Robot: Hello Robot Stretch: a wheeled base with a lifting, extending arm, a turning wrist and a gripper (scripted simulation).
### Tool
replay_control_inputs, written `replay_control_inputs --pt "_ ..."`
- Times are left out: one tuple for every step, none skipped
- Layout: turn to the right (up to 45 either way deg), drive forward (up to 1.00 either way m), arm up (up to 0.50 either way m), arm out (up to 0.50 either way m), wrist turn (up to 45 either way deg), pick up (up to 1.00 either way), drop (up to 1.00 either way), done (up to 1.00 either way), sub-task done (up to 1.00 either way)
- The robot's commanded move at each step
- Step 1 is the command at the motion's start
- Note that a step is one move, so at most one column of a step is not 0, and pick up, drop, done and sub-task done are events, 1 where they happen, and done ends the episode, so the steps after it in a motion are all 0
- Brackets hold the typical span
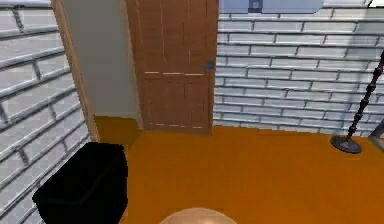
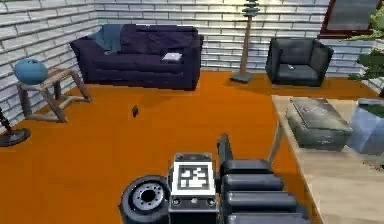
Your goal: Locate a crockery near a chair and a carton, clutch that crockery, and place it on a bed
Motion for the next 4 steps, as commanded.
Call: replay_control_inputs --pt "0.0 1.00 0.00 0.00 0.0 0.00 0.00 0.00 0.00" --pt "0.0 0.30 0.00 0.00 0.0 0.00 0.00 0.00 0.00" --pt "-24.0 0.00 0.00 0.00 0.0 0.00 0.00 0.00 0.00" --pt "0.0 0.40 0.00 0.00 0.0 0.00 0.00 0.00 0.00"
